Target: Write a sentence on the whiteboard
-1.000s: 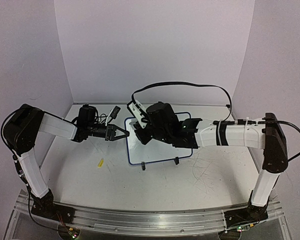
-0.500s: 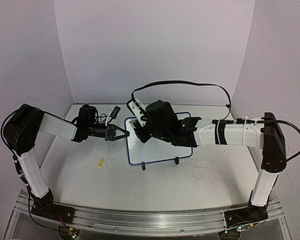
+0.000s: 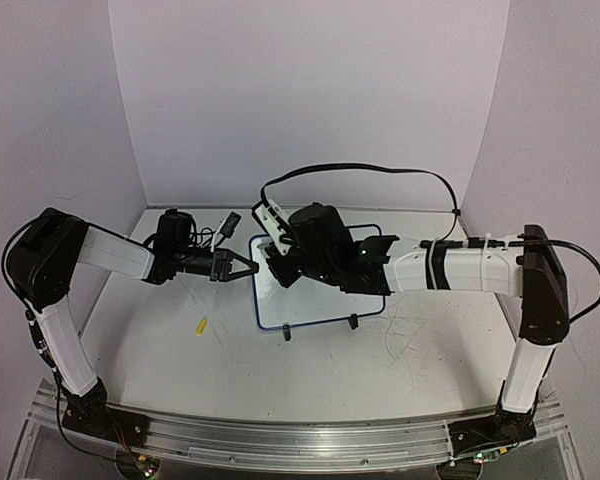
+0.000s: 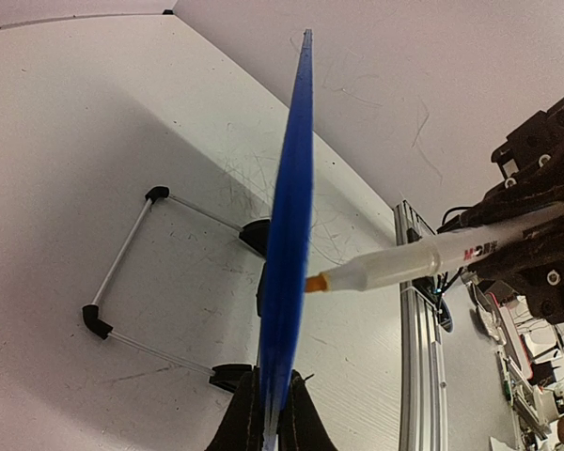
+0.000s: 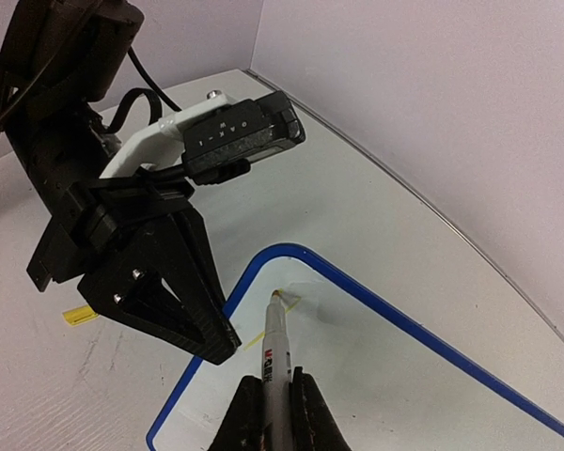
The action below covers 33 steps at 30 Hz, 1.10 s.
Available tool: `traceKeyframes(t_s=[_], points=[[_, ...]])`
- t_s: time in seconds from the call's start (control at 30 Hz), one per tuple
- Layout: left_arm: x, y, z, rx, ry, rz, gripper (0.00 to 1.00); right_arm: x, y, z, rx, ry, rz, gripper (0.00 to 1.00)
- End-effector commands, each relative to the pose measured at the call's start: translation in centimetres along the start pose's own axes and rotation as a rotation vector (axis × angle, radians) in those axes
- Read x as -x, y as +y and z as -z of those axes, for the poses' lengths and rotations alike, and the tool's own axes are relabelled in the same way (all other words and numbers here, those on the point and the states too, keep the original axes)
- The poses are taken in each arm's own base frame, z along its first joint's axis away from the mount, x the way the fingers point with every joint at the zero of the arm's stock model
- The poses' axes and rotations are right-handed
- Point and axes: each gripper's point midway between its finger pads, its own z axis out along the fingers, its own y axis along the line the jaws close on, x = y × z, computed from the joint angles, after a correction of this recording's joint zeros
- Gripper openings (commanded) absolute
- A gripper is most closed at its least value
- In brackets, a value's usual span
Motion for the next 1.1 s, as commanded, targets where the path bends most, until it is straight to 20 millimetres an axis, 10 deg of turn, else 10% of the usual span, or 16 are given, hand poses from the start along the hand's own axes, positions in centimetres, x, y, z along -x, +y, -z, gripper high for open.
traceKeyframes(t_s=[0.0, 1.07], points=[[1.4, -0.9, 0.4, 0.006, -0.021, -0.038, 0.00, 1.2, -1.0, -0.4, -0.053, -0.024, -0.028, 0.00], [1.4, -0.8, 0.3, 0.006, -0.018, -0.037, 0.00, -0.5, -3.4, 1.8, -0.161, 0.014, -0.037, 0.00]])
